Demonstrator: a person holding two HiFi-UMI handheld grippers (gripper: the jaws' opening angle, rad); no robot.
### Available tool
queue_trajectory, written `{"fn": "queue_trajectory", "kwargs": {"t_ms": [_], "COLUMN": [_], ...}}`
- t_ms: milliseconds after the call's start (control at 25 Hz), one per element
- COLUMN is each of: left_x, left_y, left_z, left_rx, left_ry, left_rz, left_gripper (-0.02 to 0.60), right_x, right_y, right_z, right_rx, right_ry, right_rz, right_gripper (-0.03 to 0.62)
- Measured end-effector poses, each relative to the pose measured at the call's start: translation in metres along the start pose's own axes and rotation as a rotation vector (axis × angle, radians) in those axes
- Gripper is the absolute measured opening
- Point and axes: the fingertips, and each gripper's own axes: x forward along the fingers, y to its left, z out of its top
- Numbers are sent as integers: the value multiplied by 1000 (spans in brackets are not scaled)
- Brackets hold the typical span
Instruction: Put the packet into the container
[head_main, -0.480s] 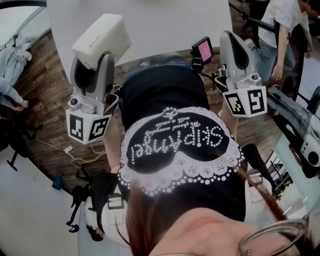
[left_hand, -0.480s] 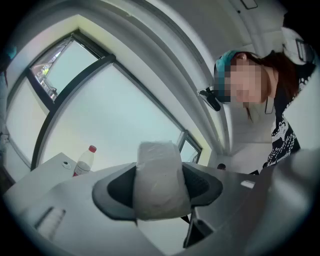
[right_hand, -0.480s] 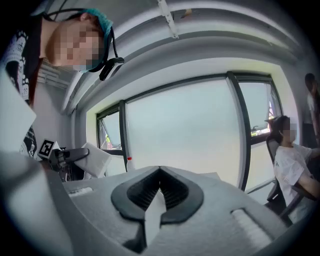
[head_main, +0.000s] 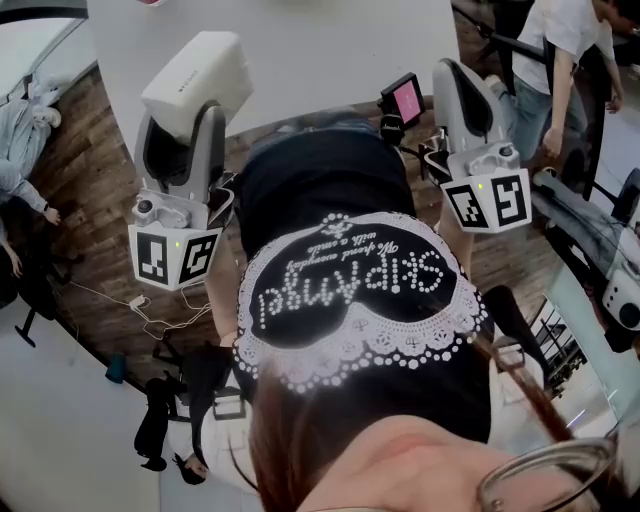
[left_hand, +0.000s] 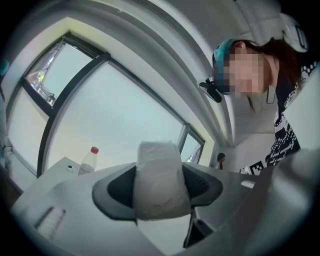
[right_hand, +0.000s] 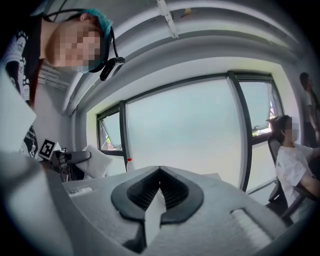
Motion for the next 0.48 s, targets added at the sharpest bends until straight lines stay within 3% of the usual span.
{"fn": "queue_trajectory", "kwargs": {"t_ms": [480], "left_x": [14], "left_y": [13], "left_z": [-4], "left_rx": [-3], "left_ry": [30], "left_rz": [1], "left_gripper": [265], "right_x": [17], "right_y": [-3], "right_z": [6], "right_rx": [33], "right_ry": [-45], "right_rz": [20], "right_gripper": [3]}}
